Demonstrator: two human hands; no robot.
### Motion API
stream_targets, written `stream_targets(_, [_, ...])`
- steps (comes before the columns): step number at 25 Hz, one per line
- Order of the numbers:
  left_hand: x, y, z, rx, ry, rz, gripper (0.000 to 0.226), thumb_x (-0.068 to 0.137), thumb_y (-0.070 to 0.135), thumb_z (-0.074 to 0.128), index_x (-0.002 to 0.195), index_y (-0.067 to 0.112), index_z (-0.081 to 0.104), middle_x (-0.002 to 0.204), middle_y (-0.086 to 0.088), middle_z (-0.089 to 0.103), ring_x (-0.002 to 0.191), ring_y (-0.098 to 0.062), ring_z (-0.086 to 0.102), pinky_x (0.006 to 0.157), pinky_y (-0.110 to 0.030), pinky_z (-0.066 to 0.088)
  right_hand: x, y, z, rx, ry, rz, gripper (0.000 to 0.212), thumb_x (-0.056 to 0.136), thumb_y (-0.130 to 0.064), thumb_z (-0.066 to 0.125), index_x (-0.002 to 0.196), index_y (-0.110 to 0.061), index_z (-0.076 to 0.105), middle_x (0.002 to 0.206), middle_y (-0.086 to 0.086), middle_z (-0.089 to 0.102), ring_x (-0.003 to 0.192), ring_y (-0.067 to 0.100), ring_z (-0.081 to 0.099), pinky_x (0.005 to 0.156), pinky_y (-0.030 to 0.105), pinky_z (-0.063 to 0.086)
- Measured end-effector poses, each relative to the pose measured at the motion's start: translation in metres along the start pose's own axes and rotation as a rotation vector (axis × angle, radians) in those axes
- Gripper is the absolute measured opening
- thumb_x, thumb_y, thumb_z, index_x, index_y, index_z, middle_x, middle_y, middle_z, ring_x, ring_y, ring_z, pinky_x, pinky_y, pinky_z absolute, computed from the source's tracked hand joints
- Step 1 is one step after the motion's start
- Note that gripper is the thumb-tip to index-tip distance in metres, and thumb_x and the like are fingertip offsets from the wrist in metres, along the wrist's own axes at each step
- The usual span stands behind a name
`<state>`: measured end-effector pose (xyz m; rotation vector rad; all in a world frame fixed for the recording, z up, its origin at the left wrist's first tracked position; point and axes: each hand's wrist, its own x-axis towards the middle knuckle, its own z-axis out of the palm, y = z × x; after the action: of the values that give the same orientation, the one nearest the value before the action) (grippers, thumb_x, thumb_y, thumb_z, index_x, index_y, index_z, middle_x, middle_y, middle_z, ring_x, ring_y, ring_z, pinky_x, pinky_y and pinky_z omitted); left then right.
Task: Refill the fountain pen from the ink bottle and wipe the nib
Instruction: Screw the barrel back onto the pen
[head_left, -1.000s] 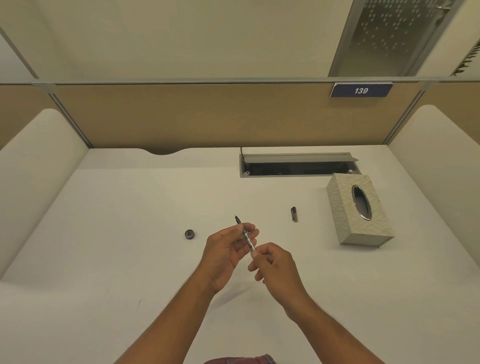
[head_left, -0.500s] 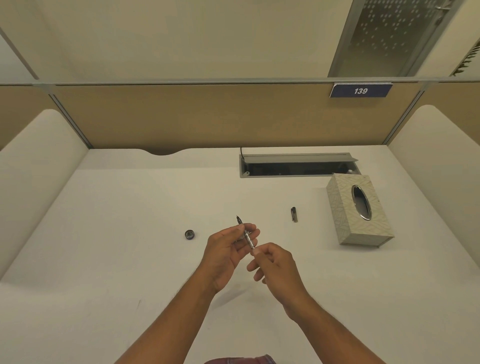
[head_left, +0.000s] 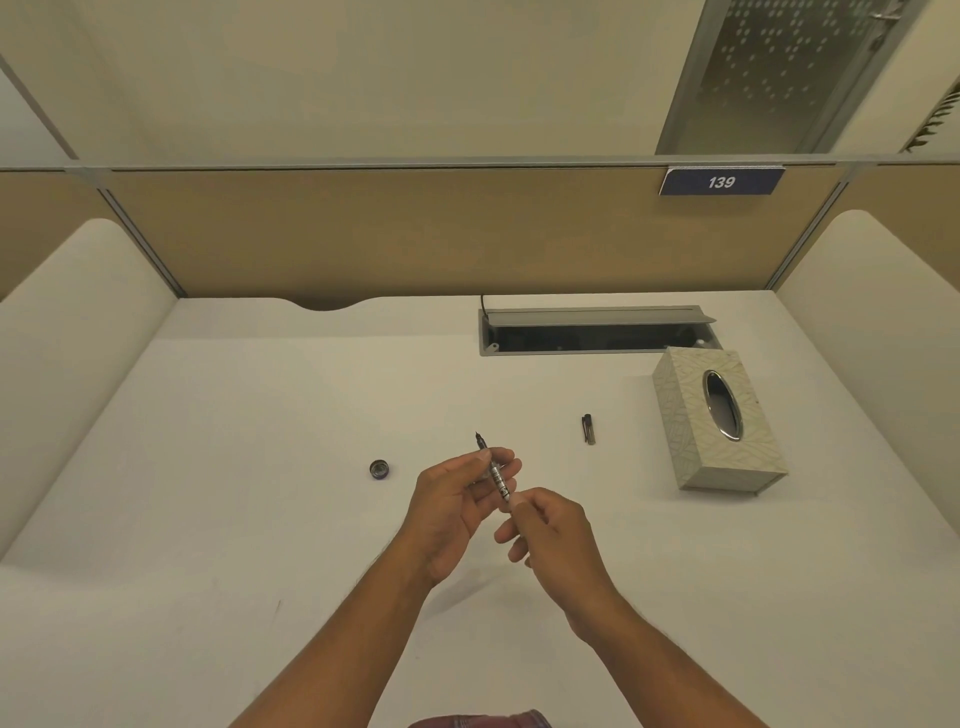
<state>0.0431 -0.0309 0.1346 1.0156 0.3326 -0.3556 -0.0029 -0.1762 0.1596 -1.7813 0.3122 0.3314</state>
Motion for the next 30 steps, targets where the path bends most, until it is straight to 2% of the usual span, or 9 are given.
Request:
stream_targets(2, [-0.0005, -0.0001, 0.0005, 0.002, 0.0, -0.002, 0.031, 0.109, 0.013, 0.058, 0.118, -0.011, 0.076, 0.132, -0.027, 0.075, 0.127, -0.033, 0.074, 0.106, -0.045, 0.059, -0.001, -0.0017, -0.0008, 0.016, 0.002, -0.009, 0.013, 0.1, -0.038, 0.063, 0.106, -0.027, 0.068, 0.083, 0.002, 0.079, 0.066, 0.01, 0.067, 0.063, 0.02, 0.049])
stream_targets(4, [-0.0006, -0.0007, 0.0004, 0.003, -0.001, -0.004, 0.031, 0.109, 0.013, 0.059, 0.12, -0.012, 0.074, 0.134, -0.027, 0.074, 0.127, -0.031, 0.075, 0.107, -0.045, 0.058, -0.0012, -0.0021, -0.0011, 0.022, 0.001, -0.004, 0.018, 0.095, -0.037, 0.071, 0.107, -0.026, 0.062, 0.081, 0.001, 0.079, 0.064, 0.007, 0.066, 0.059, 0.015, 0.047])
stream_targets(7, [-0.0004, -0.0012, 0.0001, -0.003, -0.011, 0.002, 0.031, 0.109, 0.013, 0.058, 0.119, -0.012, 0.075, 0.134, -0.027, 0.074, 0.127, -0.033, 0.074, 0.112, -0.05, 0.056, -0.0005, -0.0021, -0.0007, -0.009, 0.022, -0.007, 0.012, 0.1, -0.034, 0.064, 0.101, -0.022, 0.062, 0.081, -0.001, 0.08, 0.063, 0.007, 0.066, 0.059, 0.016, 0.047])
stream_targets(11, [-0.0008, -0.0011, 0.0002, 0.006, -0.014, 0.001, 0.033, 0.11, 0.012, 0.057, 0.119, -0.015, 0.073, 0.131, -0.027, 0.076, 0.127, -0.033, 0.074, 0.11, -0.05, 0.057, -0.0012, -0.0014, 0.0002, -0.005, 0.023, 0.004, 0.025, 0.106, -0.031, 0.05, 0.095, -0.021, 0.07, 0.083, 0.003, 0.079, 0.066, 0.013, 0.065, 0.065, 0.023, 0.048])
stream_targets(14, [-0.0019, -0.0003, 0.0017, 0.009, -0.012, -0.001, 0.031, 0.11, 0.012, 0.058, 0.118, -0.013, 0.075, 0.132, -0.025, 0.076, 0.126, -0.031, 0.075, 0.106, -0.045, 0.059, -0.0027, -0.0044, -0.0011, 0.01, 0.026, -0.011, 0.012, 0.101, -0.037, 0.062, 0.103, -0.027, 0.067, 0.082, 0.002, 0.079, 0.065, 0.008, 0.067, 0.06, 0.015, 0.047])
stream_targets(16, [-0.0023, -0.0007, 0.0027, 0.009, -0.006, -0.002, 0.029, 0.109, 0.011, 0.058, 0.116, -0.01, 0.077, 0.132, -0.025, 0.076, 0.125, -0.031, 0.076, 0.105, -0.045, 0.059, -0.0021, -0.0046, -0.0012, -0.001, 0.03, -0.003, 0.016, 0.096, -0.035, 0.07, 0.105, -0.026, 0.061, 0.081, 0.0, 0.08, 0.065, 0.007, 0.067, 0.058, 0.013, 0.046])
stream_targets(22, [-0.0013, -0.0007, 0.0018, -0.004, -0.018, 0.001, 0.031, 0.11, 0.011, 0.057, 0.119, -0.012, 0.075, 0.133, -0.027, 0.074, 0.125, -0.031, 0.076, 0.104, -0.043, 0.06, -0.0018, -0.0015, 0.0001, -0.004, 0.047, 0.008, 0.019, 0.103, -0.032, 0.057, 0.095, -0.021, 0.069, 0.081, 0.0, 0.079, 0.065, 0.012, 0.065, 0.063, 0.021, 0.048])
stream_targets(27, [-0.0003, -0.002, 0.002, 0.016, -0.009, -0.005, 0.029, 0.11, 0.012, 0.058, 0.115, -0.009, 0.077, 0.13, -0.025, 0.077, 0.126, -0.032, 0.075, 0.111, -0.049, 0.057, -0.003, -0.0031, -0.0006, -0.004, 0.049, -0.006, 0.016, 0.094, -0.035, 0.072, 0.102, -0.024, 0.063, 0.08, 0.001, 0.079, 0.063, 0.01, 0.066, 0.06, 0.017, 0.048])
stream_targets(30, [-0.0001, -0.0025, 0.0013, 0.006, -0.015, 0.001, 0.032, 0.11, 0.011, 0.057, 0.119, -0.014, 0.074, 0.132, -0.027, 0.075, 0.126, -0.033, 0.075, 0.114, -0.05, 0.055, -0.0023, -0.0025, -0.0006, -0.027, 0.064, 0.002, 0.015, 0.099, -0.034, 0.065, 0.096, -0.019, 0.063, 0.08, 0.001, 0.079, 0.062, 0.009, 0.065, 0.057, 0.015, 0.047])
